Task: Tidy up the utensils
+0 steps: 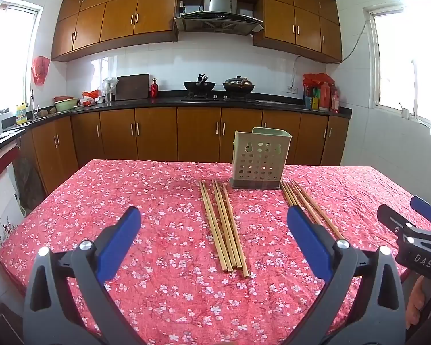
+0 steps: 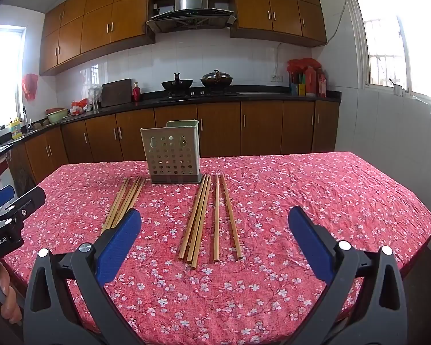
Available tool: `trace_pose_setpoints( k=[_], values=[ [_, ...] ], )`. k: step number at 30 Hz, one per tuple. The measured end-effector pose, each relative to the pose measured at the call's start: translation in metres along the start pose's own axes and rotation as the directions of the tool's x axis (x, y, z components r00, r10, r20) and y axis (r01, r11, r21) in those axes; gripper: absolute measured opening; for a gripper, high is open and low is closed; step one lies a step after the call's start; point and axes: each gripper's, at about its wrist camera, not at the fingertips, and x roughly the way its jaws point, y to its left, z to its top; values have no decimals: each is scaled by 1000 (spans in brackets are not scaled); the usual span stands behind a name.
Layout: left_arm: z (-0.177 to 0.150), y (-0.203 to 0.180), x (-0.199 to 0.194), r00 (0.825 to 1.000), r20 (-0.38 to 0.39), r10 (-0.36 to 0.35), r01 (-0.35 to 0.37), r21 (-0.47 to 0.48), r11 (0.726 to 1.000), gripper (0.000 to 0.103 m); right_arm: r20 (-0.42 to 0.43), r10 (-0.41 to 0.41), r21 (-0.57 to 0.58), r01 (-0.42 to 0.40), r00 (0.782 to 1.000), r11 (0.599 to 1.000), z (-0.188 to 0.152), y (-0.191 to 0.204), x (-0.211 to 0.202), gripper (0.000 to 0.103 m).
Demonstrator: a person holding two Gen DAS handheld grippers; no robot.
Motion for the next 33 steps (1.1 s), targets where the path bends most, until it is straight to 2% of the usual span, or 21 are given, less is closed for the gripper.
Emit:
trace_pose_setpoints(
  k=[33],
  values=[
    [0,0,0,1000,1,-1,1,-4,1000,99,2,2,5,-2,1000,1000,-1,-1,0,101]
  ],
)
